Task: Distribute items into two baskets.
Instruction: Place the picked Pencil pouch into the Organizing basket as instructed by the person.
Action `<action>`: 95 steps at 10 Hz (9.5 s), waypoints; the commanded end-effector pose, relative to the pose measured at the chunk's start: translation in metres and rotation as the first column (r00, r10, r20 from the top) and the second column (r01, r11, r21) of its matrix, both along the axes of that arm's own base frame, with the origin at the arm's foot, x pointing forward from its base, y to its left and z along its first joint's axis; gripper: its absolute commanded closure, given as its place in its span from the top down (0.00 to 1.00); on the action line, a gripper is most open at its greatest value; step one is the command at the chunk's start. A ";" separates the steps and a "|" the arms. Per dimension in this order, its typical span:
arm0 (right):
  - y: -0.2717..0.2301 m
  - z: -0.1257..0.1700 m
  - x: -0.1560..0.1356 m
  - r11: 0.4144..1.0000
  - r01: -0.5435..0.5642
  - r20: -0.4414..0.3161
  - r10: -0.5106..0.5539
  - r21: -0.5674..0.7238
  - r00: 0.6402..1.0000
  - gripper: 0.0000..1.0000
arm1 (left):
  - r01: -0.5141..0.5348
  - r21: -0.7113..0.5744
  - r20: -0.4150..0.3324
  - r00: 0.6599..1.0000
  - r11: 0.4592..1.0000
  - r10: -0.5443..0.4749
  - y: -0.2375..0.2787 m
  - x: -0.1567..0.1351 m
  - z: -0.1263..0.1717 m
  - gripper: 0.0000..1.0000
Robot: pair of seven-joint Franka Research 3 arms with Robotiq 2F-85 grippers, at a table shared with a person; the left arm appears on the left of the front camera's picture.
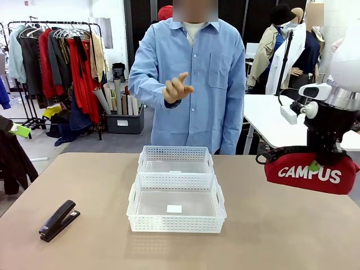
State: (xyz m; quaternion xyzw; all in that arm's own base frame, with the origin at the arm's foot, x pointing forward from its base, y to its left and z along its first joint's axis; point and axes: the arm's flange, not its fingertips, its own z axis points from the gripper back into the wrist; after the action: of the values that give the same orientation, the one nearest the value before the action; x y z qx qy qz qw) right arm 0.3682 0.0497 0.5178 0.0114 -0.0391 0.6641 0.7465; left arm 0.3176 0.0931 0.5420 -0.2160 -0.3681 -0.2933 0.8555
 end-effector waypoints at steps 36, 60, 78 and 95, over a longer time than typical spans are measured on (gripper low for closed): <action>0.123 0.026 0.067 0.996 -0.083 -0.010 0.083 -0.011 0.996 0.00 | 0.012 -0.014 0.011 1.000 1.000 -0.011 0.000 0.000 0.000 1.00; 0.327 -0.046 0.229 0.982 -0.185 0.220 0.185 -0.021 0.958 0.00 | 0.012 -0.014 0.011 1.000 1.000 -0.011 0.000 0.000 0.000 1.00; 0.336 -0.132 0.264 0.967 -0.253 0.004 0.253 -0.014 0.968 0.17 | 0.012 -0.014 0.011 1.000 1.000 -0.011 0.000 0.000 0.000 1.00; 0.311 -0.072 0.252 0.978 -0.207 0.000 0.207 0.027 0.978 1.00 | 0.012 -0.014 0.011 1.000 1.000 -0.011 0.000 0.000 0.000 1.00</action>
State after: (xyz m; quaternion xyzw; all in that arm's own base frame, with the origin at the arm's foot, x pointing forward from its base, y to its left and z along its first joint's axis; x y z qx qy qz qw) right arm 0.6195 0.3574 0.4442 0.0322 -0.0427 0.7362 0.6746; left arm 0.3177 0.0932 0.5422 -0.2160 -0.3680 -0.2932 0.8556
